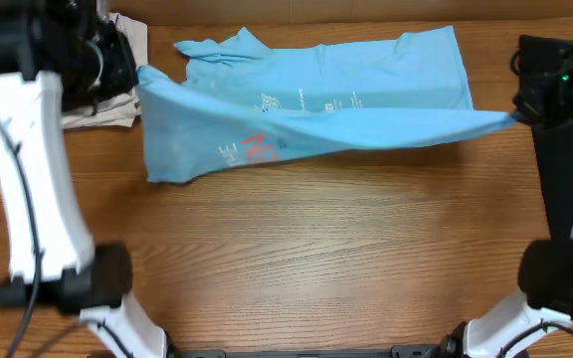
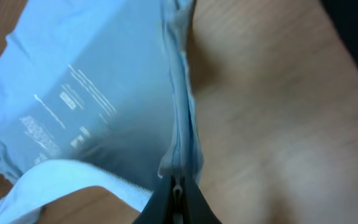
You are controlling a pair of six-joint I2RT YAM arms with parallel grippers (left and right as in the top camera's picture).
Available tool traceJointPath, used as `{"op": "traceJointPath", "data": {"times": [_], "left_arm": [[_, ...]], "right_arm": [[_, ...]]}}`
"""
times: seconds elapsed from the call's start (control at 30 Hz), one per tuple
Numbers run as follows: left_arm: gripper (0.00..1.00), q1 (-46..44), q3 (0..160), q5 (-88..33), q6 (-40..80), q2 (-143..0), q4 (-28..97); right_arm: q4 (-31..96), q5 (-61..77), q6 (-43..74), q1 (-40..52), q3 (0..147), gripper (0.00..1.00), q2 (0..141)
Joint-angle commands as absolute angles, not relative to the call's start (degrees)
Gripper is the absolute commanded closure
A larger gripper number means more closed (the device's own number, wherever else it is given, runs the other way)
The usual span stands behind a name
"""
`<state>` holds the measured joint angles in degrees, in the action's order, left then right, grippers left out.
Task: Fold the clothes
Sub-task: 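Lay the shirt flat on the table with both grippers, pulling back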
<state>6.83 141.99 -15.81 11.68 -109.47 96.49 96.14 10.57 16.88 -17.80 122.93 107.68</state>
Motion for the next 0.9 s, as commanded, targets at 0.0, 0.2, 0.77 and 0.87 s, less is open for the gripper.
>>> {"op": "traceJointPath", "data": {"times": [0.0,0.2,0.77,0.87], "left_arm": [[0.96,6.00,132.79,-16.97,9.19,-102.56,96.82],[0.96,5.63,115.87,-17.65,8.21,-92.27,96.79],[0.96,5.43,87.24,-17.67,11.25,-66.87,96.82],[0.96,5.43,83.42,-19.18,12.05,-64.16,96.82]], "right_arm": [[97.06,7.49,17.37,-17.80,120.84,0.96,102.80],[94.78,3.77,20.21,-17.89,109.73,0.96,93.95],[93.89,4.99,20.58,-30.17,94.96,0.96,81.97],[92.53,4.97,20.58,-29.80,90.56,0.96,81.93]]}}
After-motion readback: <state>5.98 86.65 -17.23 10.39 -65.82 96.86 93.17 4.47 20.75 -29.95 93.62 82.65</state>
